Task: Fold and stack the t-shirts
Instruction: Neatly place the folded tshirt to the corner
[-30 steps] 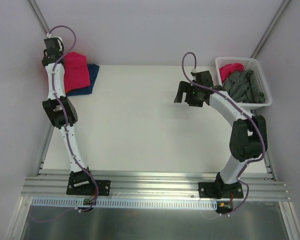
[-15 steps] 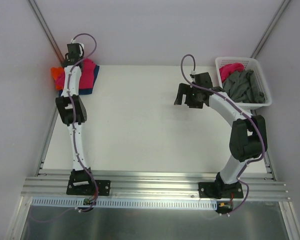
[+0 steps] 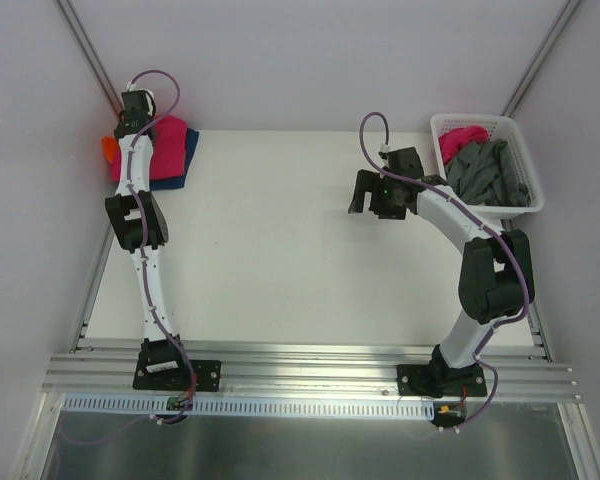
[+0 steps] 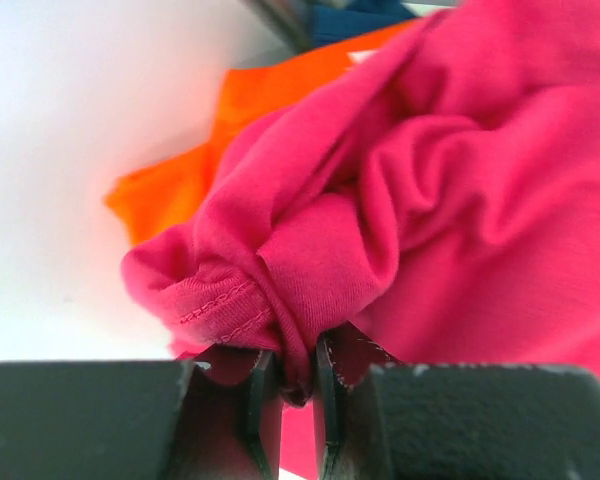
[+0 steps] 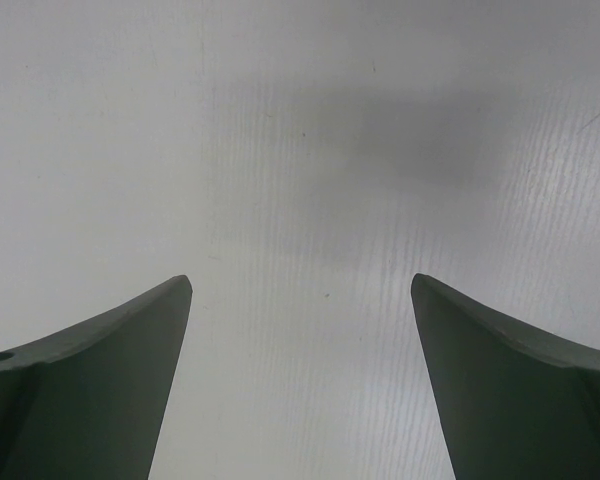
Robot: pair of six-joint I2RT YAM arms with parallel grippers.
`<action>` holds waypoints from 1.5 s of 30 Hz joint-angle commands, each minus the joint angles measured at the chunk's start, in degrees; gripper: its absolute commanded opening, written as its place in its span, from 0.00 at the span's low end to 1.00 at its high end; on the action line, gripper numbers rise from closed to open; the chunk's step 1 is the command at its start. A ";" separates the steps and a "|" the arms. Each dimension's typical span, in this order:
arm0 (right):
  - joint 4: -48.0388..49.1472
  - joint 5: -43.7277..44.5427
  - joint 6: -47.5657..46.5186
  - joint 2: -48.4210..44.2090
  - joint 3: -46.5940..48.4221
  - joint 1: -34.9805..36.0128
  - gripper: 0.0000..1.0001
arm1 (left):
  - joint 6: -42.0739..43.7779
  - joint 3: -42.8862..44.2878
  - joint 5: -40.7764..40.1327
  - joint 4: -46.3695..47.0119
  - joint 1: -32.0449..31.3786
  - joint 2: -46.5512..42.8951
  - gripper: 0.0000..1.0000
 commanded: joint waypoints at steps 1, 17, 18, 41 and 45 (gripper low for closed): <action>1.41 0.53 -0.51 -0.83 2.78 1.13 0.97 | -0.93 2.64 -3.69 0.25 1.44 -2.63 0.02; 0.53 1.84 -2.18 -3.02 1.82 2.63 0.97 | 1.80 3.69 -10.29 4.12 -2.07 -7.54 0.99; 0.18 2.02 -2.27 -3.11 2.08 2.89 0.97 | 1.71 3.60 -9.85 4.03 -2.95 -8.42 0.99; 0.00 4.22 -4.55 -4.52 1.55 5.44 0.97 | -1.72 0.26 1.14 -1.68 -2.26 -5.37 0.98; 0.00 4.31 -4.47 -3.90 2.43 5.53 0.97 | -0.85 0.26 2.20 -1.68 -1.99 -2.64 0.98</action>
